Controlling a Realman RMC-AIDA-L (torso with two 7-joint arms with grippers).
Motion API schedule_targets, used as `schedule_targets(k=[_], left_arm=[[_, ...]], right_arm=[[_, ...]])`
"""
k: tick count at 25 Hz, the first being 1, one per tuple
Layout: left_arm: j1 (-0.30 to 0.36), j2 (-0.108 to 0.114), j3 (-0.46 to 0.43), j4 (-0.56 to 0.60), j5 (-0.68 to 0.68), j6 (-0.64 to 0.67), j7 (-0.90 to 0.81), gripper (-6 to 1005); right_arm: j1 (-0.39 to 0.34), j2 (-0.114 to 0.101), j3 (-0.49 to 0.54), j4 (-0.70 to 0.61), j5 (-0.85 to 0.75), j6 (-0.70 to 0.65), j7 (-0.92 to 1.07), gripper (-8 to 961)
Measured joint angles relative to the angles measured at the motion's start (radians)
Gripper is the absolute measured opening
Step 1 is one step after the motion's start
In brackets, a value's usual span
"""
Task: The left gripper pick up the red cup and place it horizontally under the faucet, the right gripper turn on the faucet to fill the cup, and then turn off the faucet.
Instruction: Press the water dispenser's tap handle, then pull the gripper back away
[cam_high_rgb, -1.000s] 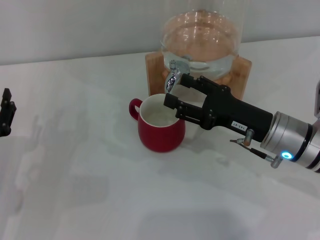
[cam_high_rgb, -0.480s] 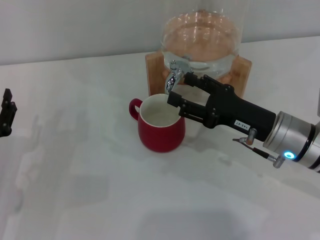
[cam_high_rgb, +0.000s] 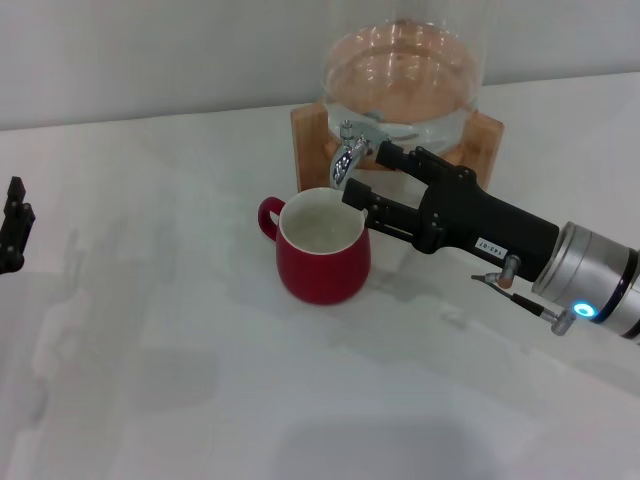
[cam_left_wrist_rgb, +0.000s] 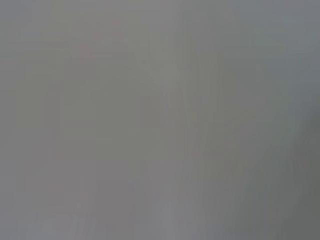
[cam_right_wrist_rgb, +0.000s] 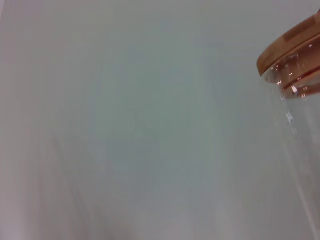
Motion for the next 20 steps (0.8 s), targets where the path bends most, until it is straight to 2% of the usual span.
schedule_targets(k=[20], left_arm=[[-0.008, 0.0, 0.0, 0.0, 0.0, -0.001, 0.0, 671]], right_arm=[[-0.005, -0.001, 0.009, 0.001, -0.003, -0.004, 0.001, 839]])
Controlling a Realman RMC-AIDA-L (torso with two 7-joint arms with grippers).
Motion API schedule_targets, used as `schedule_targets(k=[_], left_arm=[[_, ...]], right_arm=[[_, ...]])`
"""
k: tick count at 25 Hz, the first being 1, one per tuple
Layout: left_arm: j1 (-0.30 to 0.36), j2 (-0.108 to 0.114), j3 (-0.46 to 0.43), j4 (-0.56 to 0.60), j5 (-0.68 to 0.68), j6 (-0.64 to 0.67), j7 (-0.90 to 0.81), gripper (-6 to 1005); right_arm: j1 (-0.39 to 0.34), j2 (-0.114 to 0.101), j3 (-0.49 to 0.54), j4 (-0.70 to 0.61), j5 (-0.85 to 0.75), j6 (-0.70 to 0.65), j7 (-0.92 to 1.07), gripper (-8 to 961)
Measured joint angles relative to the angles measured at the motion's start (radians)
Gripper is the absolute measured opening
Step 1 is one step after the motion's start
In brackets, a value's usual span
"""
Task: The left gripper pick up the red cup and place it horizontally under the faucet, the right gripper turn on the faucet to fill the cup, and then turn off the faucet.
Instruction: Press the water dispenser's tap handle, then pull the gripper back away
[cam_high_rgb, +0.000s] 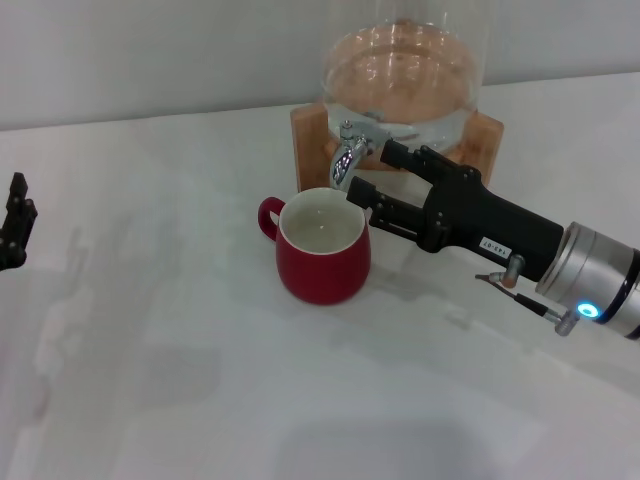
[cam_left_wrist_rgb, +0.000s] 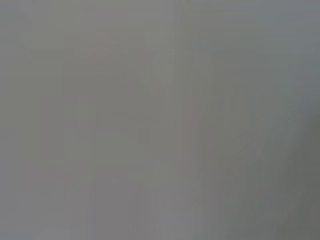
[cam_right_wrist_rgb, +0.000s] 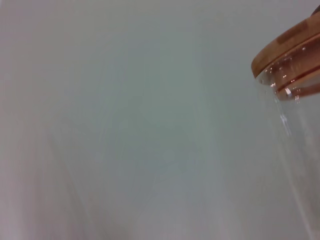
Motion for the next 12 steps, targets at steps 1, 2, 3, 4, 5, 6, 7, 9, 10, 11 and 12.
schedule_targets(k=[1, 2, 3, 4, 5, 6, 7, 9, 10, 11, 12], left_arm=[[0.0, 0.0, 0.0, 0.0, 0.0, 0.0, 0.0, 671], [-0.001, 0.0, 0.0, 0.0, 0.0, -0.001, 0.0, 671], [-0.001, 0.0, 0.0, -0.002, 0.0, -0.001, 0.0, 671], [-0.002, 0.0, 0.0, -0.004, -0.001, -0.001, 0.0, 671], [-0.003, 0.0, 0.0, -0.007, -0.002, -0.001, 0.0, 671], [-0.004, 0.0, 0.0, -0.01, -0.003, -0.001, 0.0, 671], [-0.005, 0.0, 0.0, -0.012, -0.005, -0.001, 0.0, 671], [-0.009, 0.0, 0.0, -0.019, -0.006, -0.001, 0.0, 671], [-0.012, 0.0, -0.001, -0.024, -0.006, -0.001, -0.001, 671], [-0.016, 0.0, -0.001, -0.029, -0.006, -0.001, -0.002, 671], [-0.02, 0.0, -0.001, -0.032, -0.006, -0.001, -0.003, 671]], right_arm=[[-0.002, 0.0, -0.002, 0.0, -0.002, -0.003, 0.002, 839], [-0.005, 0.0, -0.005, 0.0, -0.003, -0.006, 0.004, 839], [-0.01, 0.0, -0.009, 0.0, -0.004, -0.011, 0.005, 839], [-0.021, 0.0, -0.011, 0.0, -0.005, -0.024, 0.007, 839], [-0.025, -0.001, -0.011, 0.0, -0.005, -0.03, 0.009, 839], [-0.03, -0.001, -0.01, 0.001, -0.005, -0.041, 0.011, 839], [-0.036, -0.001, -0.007, 0.001, -0.005, -0.053, 0.012, 839], [-0.047, -0.003, -0.001, 0.002, -0.004, -0.073, 0.015, 839], [-0.052, -0.004, 0.005, 0.002, -0.003, -0.082, 0.015, 839], [-0.055, -0.005, 0.014, 0.002, -0.002, -0.088, 0.014, 839], [-0.057, -0.006, 0.024, 0.003, -0.002, -0.092, 0.013, 839]])
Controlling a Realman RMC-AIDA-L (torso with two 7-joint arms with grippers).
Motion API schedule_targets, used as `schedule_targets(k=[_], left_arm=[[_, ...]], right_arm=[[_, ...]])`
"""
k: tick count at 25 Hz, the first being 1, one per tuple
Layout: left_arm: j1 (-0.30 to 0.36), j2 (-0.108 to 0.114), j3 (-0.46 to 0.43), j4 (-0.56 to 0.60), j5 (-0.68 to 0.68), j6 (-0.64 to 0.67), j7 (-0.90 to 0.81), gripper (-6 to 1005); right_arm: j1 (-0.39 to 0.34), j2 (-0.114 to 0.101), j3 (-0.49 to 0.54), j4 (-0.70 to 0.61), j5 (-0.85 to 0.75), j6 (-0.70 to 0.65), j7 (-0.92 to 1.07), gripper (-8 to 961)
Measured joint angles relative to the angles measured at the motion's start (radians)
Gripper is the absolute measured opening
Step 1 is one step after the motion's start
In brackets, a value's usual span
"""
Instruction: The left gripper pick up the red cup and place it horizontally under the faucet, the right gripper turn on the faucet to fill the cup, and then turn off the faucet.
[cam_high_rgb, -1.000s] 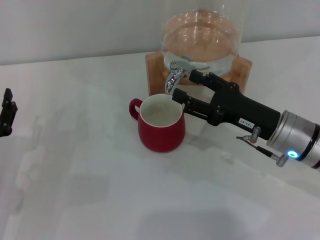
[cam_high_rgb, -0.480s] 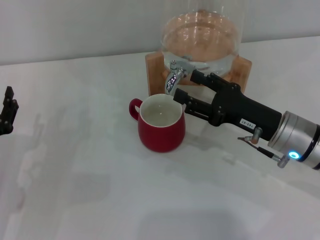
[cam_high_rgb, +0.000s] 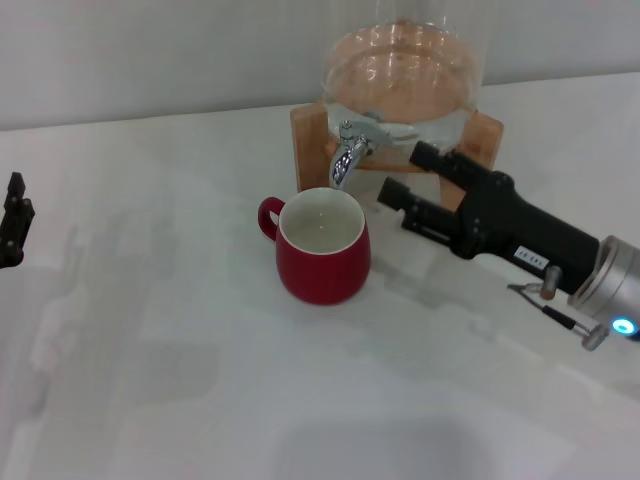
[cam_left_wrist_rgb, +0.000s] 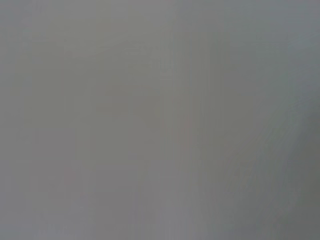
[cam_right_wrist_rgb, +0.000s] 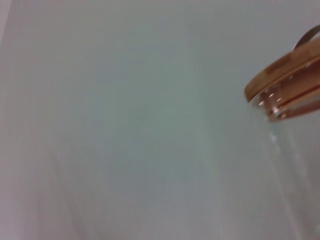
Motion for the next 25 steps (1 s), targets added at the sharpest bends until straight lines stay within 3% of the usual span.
schedule_targets(k=[11, 25], left_arm=[[-0.008, 0.0, -0.006, -0.007, -0.001, 0.0, -0.003, 671], [-0.007, 0.003, -0.007, -0.007, -0.003, 0.0, -0.003, 671]], right_arm=[[0.0, -0.016, 0.11, 0.01, -0.002, 0.0, -0.002, 839], [0.005, -0.021, 0.203, 0.013, -0.004, 0.042, -0.016, 839]])
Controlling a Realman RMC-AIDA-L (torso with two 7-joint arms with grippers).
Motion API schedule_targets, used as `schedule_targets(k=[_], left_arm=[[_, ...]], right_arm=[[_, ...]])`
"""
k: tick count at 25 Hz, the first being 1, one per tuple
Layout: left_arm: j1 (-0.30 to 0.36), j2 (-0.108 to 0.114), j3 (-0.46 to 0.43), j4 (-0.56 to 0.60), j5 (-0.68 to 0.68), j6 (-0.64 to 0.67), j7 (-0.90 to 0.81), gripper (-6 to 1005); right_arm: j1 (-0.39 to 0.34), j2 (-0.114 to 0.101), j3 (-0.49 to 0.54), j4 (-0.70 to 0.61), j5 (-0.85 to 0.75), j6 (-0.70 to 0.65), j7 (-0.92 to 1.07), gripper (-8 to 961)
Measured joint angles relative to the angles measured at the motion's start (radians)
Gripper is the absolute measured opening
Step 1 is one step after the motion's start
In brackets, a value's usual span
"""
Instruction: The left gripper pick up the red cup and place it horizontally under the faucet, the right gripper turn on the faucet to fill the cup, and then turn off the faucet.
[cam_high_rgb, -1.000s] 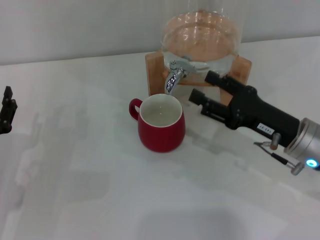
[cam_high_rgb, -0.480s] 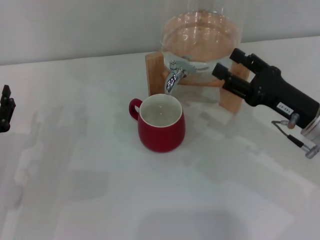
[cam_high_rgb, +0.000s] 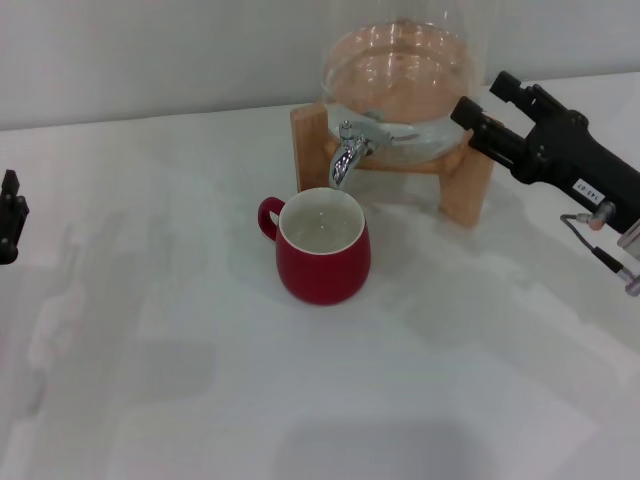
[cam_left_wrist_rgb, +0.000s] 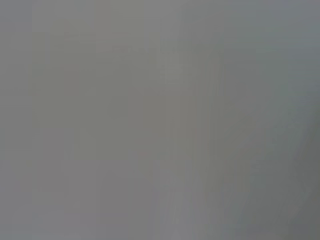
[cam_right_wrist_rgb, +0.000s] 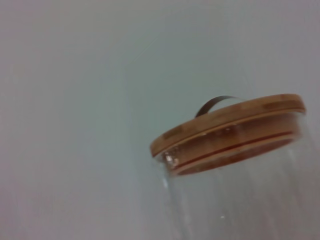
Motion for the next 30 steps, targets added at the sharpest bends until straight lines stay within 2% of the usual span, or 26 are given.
schedule_targets(k=[18, 26, 30], left_arm=[[-0.006, 0.0, -0.002, -0.01, -0.032, 0.0, 0.0, 671], [-0.011, 0.0, -0.001, -0.011, -0.048, 0.0, -0.001, 671], [-0.012, 0.0, -0.001, -0.011, -0.053, 0.001, 0.0, 671]], right_arm=[[0.028, -0.019, 0.132, -0.002, -0.001, 0.123, -0.029, 839], [0.038, -0.036, 0.224, -0.002, -0.002, 0.166, -0.03, 839], [0.041, -0.038, 0.274, -0.001, -0.002, 0.2, -0.046, 839]])
